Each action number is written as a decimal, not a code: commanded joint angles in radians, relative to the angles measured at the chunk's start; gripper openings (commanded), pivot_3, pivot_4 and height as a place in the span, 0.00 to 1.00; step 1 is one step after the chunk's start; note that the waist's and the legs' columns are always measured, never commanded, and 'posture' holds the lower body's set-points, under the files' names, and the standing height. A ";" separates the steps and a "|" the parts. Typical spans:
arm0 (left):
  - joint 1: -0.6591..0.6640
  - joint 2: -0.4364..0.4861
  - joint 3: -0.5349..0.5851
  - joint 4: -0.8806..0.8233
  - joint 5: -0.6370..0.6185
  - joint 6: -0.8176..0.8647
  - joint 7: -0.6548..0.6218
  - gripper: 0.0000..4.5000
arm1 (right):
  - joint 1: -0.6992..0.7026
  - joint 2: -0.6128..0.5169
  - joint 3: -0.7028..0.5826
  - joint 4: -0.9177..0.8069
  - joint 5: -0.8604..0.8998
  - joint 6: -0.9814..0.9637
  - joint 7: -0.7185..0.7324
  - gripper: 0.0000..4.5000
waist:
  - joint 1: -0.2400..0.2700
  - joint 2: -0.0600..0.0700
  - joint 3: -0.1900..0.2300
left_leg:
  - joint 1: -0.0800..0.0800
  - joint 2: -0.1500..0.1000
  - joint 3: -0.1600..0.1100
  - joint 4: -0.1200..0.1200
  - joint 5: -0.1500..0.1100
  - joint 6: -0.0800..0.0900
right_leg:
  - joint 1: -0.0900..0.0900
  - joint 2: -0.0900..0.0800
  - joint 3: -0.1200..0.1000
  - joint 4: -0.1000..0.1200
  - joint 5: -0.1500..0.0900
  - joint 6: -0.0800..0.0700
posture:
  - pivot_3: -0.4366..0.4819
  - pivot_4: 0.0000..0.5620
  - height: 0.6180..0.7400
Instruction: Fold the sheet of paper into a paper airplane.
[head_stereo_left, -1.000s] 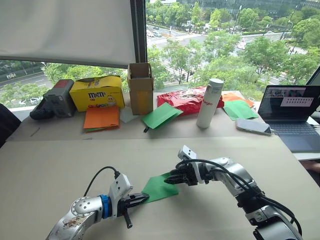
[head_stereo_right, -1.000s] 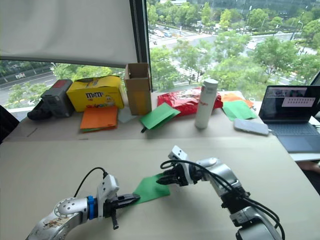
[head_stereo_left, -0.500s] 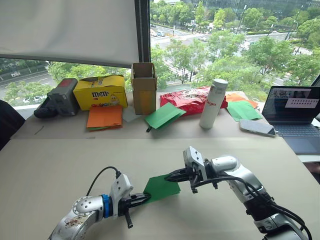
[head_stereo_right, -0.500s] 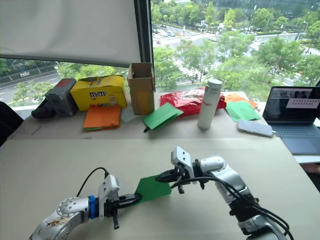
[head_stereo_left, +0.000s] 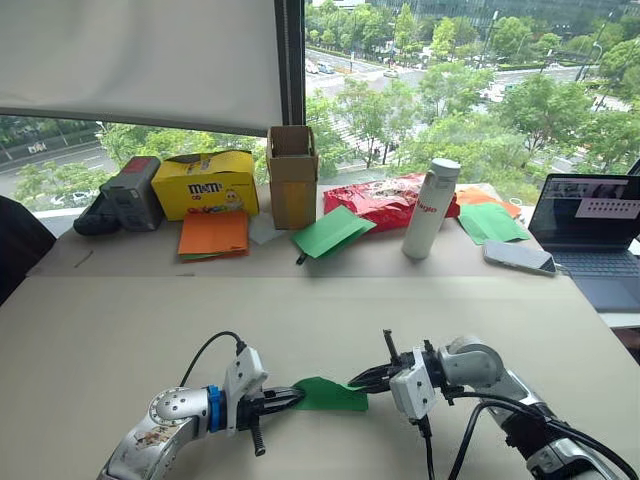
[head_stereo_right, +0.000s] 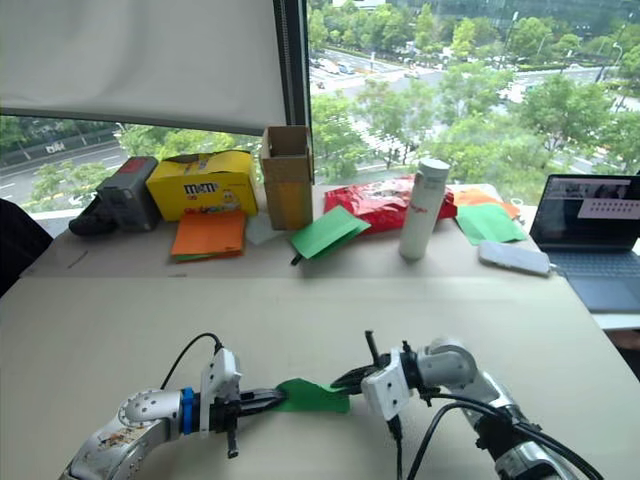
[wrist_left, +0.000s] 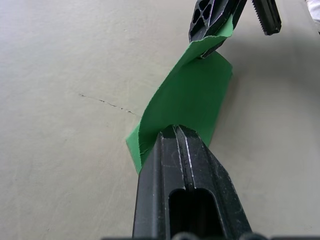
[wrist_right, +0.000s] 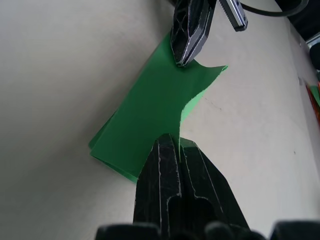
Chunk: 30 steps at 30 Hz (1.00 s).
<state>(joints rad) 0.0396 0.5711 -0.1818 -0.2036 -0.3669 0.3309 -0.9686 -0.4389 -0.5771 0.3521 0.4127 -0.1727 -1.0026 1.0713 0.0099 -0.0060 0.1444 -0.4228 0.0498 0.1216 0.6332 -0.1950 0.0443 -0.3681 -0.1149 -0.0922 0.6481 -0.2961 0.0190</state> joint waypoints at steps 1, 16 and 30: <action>0.054 0.025 -0.040 0.082 0.049 0.033 0.000 0.00 | -0.035 -0.042 -0.011 0.075 -0.092 -0.137 -0.096 0.00 | 0.000 0.000 0.000 | 0.000 0.000 0.000 0.000 0.000 0.000 | 0.000 0.000 0.000 0.000 0.000 0.000 | 0.48 0.27 1.00; 0.029 0.001 0.030 0.134 -0.035 0.024 -0.046 0.00 | -0.015 -0.060 0.067 0.030 -0.422 -0.160 -0.356 0.00 | -0.007 0.000 -0.001 | 0.013 0.000 0.000 -0.005 -0.001 -0.004 | 0.012 -0.002 0.001 -0.002 0.000 -0.001 | 0.48 0.27 1.00; -0.190 -0.036 0.190 0.047 -0.294 0.270 0.008 0.00 | 0.000 -0.101 0.131 0.000 -0.509 -0.092 -0.453 0.00 | -0.022 -0.020 -0.001 | 0.016 -0.001 -0.003 -0.007 0.000 -0.008 | 0.016 -0.012 -0.001 -0.003 -0.002 0.001 | 0.48 0.27 1.00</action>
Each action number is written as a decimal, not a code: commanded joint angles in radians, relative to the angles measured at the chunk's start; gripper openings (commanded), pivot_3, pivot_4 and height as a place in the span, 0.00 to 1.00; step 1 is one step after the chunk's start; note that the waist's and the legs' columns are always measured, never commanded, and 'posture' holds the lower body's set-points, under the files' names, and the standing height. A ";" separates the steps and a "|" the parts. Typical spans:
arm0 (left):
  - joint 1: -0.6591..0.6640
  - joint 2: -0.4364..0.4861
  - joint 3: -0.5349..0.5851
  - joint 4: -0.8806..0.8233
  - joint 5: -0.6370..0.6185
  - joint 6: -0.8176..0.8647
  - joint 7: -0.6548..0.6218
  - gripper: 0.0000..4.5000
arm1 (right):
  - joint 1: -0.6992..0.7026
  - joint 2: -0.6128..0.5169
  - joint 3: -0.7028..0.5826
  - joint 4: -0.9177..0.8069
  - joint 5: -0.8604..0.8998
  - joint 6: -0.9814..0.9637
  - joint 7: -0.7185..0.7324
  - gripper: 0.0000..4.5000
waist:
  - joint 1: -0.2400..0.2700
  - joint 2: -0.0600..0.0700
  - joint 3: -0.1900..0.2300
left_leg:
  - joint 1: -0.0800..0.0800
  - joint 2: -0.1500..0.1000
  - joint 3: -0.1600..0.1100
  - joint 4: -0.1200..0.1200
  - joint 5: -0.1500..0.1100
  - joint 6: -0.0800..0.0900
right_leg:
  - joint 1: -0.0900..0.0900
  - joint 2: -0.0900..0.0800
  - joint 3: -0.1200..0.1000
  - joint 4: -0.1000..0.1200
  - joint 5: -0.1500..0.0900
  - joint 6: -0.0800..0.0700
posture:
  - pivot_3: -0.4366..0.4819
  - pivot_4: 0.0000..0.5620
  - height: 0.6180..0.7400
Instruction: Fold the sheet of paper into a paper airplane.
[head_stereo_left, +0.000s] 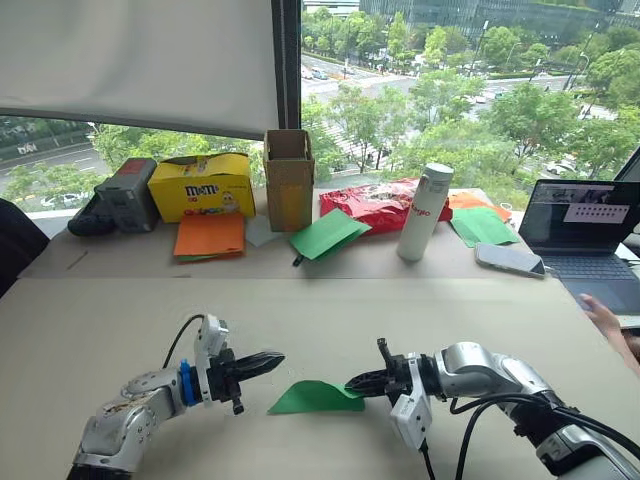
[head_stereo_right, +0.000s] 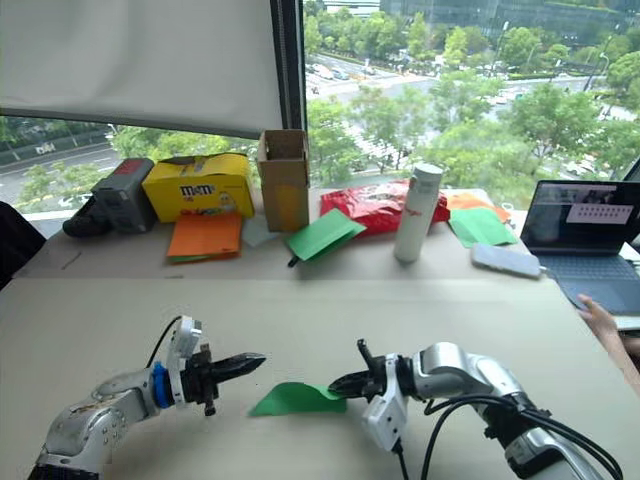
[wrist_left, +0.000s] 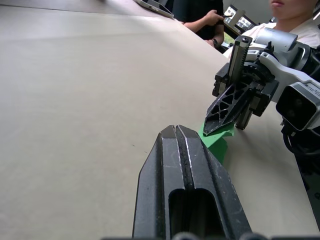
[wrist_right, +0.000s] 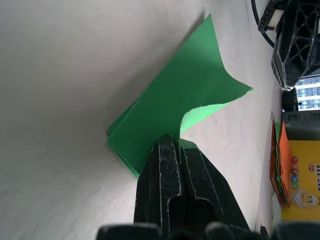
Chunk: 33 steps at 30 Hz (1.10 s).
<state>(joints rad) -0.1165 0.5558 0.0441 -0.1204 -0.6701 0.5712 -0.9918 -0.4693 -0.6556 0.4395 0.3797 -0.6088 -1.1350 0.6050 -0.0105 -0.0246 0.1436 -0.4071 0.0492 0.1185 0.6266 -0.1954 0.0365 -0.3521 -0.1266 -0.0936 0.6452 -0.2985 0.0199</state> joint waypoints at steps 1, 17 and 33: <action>-0.055 -0.036 -0.060 -0.047 0.019 0.044 0.054 0.00 | 0.031 -0.025 0.048 0.032 -0.073 0.044 0.011 0.00 | -0.002 -0.001 0.000 | 0.000 0.000 0.000 0.000 0.000 0.000 | 0.000 -0.001 0.000 0.000 0.000 0.000 | 0.48 0.27 1.00; -0.167 0.018 -0.357 -0.125 0.213 0.068 0.006 0.00 | 0.030 -0.049 0.080 0.019 -0.055 0.083 0.011 0.00 | -0.001 -0.006 0.000 | -0.001 0.000 0.000 -0.001 0.000 0.000 | 0.000 0.001 0.000 -0.003 0.001 -0.001 | 0.48 0.27 1.00; -0.050 0.026 -0.374 -0.006 0.287 0.008 -0.014 0.00 | 0.065 -0.102 0.089 -0.048 0.214 0.160 0.138 0.14 | 0.007 -0.002 0.002 | -0.004 0.000 -0.003 -0.001 -0.001 0.001 | 0.000 -0.002 0.000 -0.004 0.001 -0.002 | 0.48 0.27 1.00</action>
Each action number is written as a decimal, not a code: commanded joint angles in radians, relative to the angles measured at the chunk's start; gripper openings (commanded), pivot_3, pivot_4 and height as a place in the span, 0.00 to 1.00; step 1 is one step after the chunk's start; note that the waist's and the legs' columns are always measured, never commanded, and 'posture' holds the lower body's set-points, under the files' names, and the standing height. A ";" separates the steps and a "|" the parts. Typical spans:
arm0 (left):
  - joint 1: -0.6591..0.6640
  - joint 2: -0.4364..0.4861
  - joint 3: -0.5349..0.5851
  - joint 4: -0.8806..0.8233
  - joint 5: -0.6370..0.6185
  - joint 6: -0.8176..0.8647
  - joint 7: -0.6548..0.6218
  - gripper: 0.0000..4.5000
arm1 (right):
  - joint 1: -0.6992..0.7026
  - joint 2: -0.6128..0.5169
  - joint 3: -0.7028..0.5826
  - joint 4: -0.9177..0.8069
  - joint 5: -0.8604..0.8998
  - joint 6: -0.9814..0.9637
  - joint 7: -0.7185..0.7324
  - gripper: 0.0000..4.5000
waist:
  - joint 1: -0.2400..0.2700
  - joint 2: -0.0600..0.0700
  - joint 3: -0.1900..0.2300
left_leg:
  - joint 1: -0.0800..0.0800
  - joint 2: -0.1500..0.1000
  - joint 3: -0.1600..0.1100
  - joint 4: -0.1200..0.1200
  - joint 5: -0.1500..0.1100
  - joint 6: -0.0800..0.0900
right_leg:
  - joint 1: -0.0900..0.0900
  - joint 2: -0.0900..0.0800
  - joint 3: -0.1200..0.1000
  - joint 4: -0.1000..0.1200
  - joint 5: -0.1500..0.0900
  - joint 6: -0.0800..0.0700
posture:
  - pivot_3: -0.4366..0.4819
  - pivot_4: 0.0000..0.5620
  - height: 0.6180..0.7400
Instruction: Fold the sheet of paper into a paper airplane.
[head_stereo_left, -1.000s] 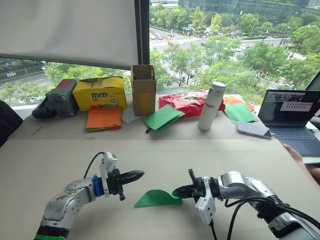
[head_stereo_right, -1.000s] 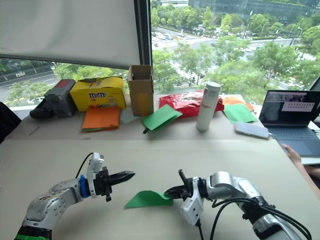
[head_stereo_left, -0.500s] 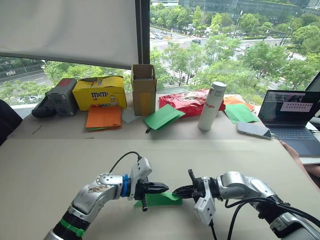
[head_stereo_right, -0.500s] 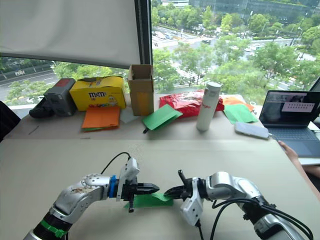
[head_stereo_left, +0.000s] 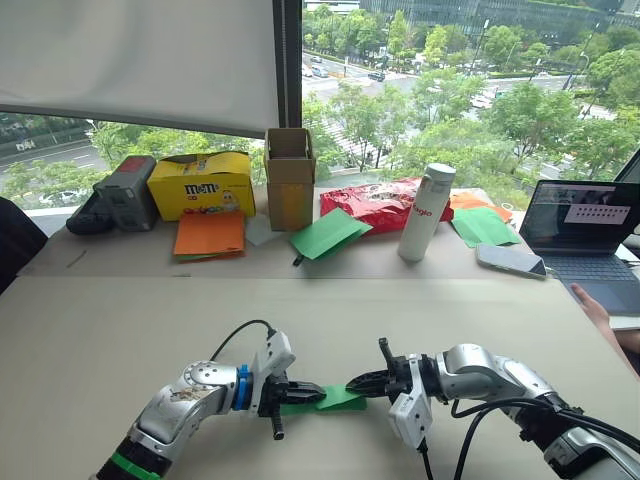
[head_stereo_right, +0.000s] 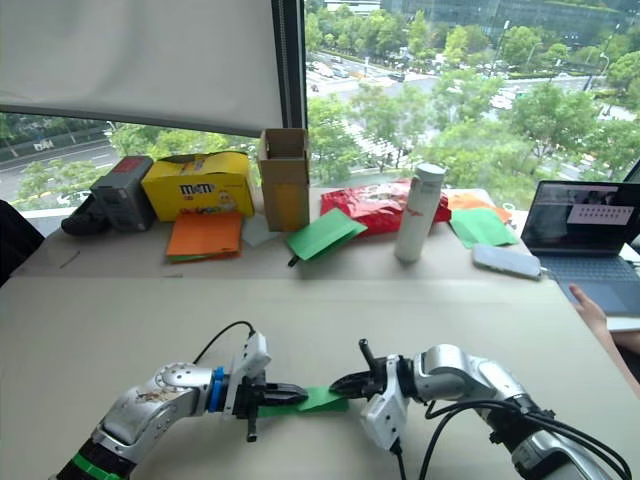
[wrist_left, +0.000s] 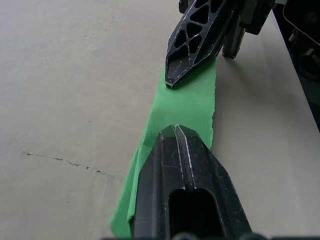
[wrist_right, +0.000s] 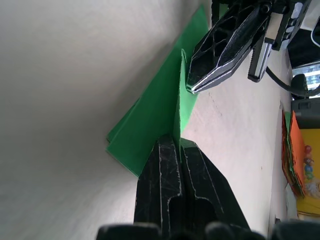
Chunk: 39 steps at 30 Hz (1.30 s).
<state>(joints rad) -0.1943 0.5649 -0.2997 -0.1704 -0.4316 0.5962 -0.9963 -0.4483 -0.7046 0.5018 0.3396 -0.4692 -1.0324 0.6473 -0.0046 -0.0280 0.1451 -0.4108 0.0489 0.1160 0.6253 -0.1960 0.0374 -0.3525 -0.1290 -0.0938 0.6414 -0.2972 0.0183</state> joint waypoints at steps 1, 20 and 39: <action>0.028 0.022 -0.040 0.054 0.064 -0.033 -0.014 0.00 | 0.057 -0.077 0.023 -0.034 0.103 0.077 0.120 0.20 | 0.004 0.004 0.000 | -0.001 0.000 0.000 0.000 0.000 0.000 | 0.000 0.000 0.000 0.000 0.000 0.000 | 0.48 0.27 1.00; 0.048 0.015 -0.050 0.128 0.099 -0.134 -0.052 0.00 | 0.203 -0.045 -0.154 -0.591 0.915 1.259 0.275 0.01 | 0.020 0.015 0.002 | -0.008 0.001 -0.001 -0.001 -0.003 0.005 | -0.006 -0.001 -0.003 -0.004 0.000 0.000 | 0.48 0.27 1.00; 0.093 0.066 0.143 0.044 0.022 -0.140 -0.008 0.00 | 0.345 0.080 -0.102 -0.482 0.684 1.445 0.152 0.01 | 0.015 0.016 -0.001 | -0.012 0.001 0.003 0.001 -0.002 0.004 | -0.015 0.001 -0.004 0.000 0.000 0.004 | 0.48 0.27 1.00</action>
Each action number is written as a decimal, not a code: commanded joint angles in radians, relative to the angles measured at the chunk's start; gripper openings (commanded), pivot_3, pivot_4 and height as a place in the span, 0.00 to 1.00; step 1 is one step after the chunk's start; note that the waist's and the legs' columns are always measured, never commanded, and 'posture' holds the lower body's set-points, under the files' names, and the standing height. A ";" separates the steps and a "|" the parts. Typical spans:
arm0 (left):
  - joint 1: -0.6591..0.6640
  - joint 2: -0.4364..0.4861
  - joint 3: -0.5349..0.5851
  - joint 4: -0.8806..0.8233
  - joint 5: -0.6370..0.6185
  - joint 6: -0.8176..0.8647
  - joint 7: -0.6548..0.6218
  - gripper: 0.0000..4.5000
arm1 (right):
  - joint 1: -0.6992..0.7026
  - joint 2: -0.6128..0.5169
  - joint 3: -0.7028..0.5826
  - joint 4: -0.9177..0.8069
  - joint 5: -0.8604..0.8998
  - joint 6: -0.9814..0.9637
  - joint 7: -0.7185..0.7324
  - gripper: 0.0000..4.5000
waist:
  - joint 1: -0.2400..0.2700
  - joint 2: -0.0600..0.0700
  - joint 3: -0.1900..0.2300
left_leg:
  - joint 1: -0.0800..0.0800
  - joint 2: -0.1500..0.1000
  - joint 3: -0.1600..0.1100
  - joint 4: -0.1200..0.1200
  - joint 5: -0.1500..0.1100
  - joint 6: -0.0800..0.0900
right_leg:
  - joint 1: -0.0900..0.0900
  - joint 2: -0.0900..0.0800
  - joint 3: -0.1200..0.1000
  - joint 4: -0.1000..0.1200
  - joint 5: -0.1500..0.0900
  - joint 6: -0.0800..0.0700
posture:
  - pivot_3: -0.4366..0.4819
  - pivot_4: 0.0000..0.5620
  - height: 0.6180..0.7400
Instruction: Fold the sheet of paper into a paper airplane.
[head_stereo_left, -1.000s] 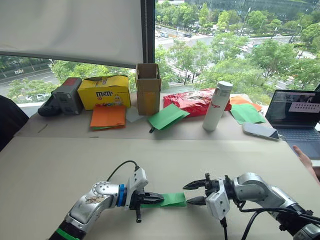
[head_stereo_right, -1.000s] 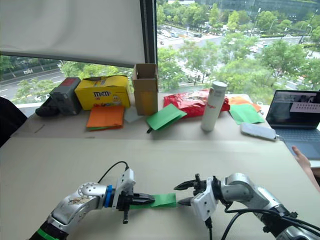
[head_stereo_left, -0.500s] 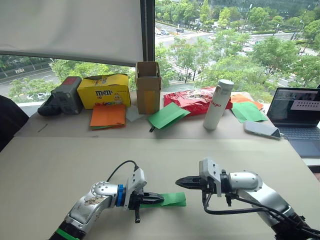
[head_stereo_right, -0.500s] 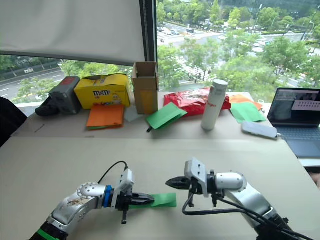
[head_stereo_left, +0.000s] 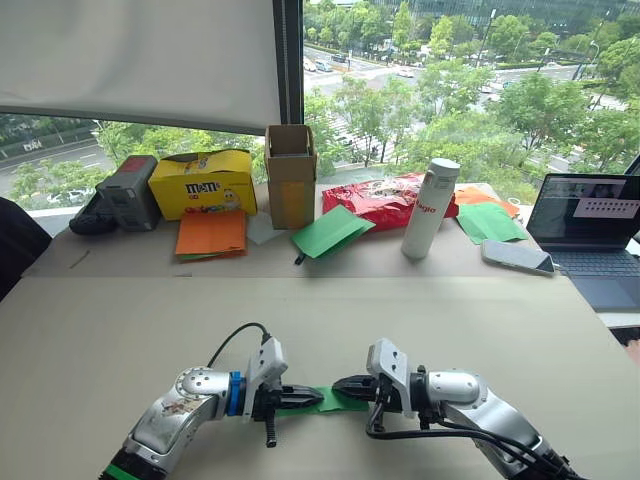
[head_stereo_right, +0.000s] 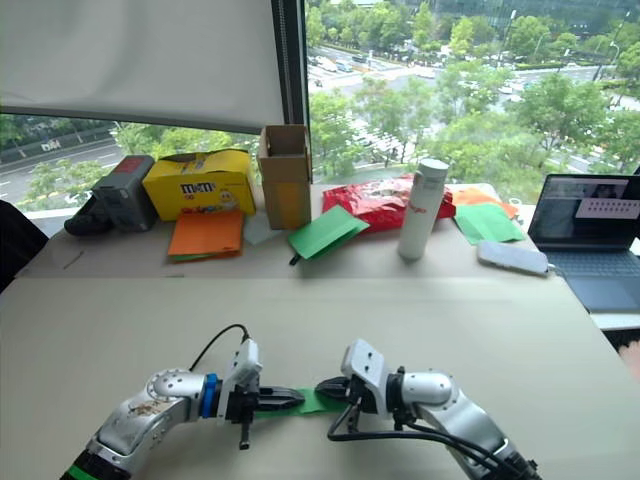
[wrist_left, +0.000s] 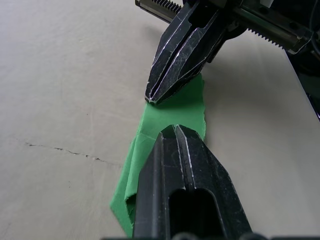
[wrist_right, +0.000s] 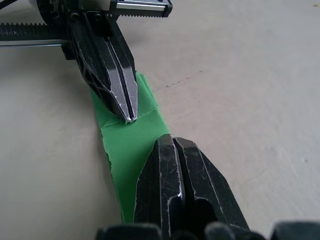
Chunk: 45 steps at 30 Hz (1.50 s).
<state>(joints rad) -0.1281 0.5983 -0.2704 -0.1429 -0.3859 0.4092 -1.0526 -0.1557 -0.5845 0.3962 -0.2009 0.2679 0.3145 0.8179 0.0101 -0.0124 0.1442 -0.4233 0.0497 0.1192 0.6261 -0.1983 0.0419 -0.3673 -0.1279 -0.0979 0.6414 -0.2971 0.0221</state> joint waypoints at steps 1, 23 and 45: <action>0.028 0.028 0.158 -0.001 -0.073 0.074 0.053 0.00 | 0.057 -0.042 0.005 0.054 -0.057 0.106 -0.017 0.01 | 0.000 0.000 0.000 | 0.000 0.000 0.000 0.000 0.000 0.000 | 0.000 0.000 0.000 0.000 0.000 0.000 | 0.48 0.27 1.00; 0.005 -0.012 -0.047 0.023 0.143 -0.096 0.037 0.00 | 0.059 -0.023 -0.007 -0.004 -0.098 0.117 -0.064 0.01 | 0.004 -0.004 -0.001 | -0.001 -0.001 0.001 0.000 0.000 -0.001 | -0.001 -0.001 0.000 -0.002 0.002 0.000 | 0.48 0.27 1.00; 0.030 0.020 -0.073 -0.015 0.137 0.051 0.025 0.00 | -0.058 0.115 -0.008 -0.030 -0.075 0.100 0.021 0.01 | -0.001 -0.001 -0.002 | -0.001 0.000 0.000 0.000 0.000 -0.001 | -0.001 0.000 0.001 -0.001 0.001 0.001 | 0.48 0.27 1.00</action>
<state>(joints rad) -0.1383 0.6016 -0.3023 -0.2002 -0.2754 0.4073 -1.0272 -0.2231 -0.4770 0.3923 -0.2156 0.1822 0.4188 0.8409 0.0089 -0.0136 0.1427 -0.4245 0.0494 0.1196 0.6257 -0.1984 0.0412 -0.3688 -0.1281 -0.0971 0.6399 -0.2957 0.0235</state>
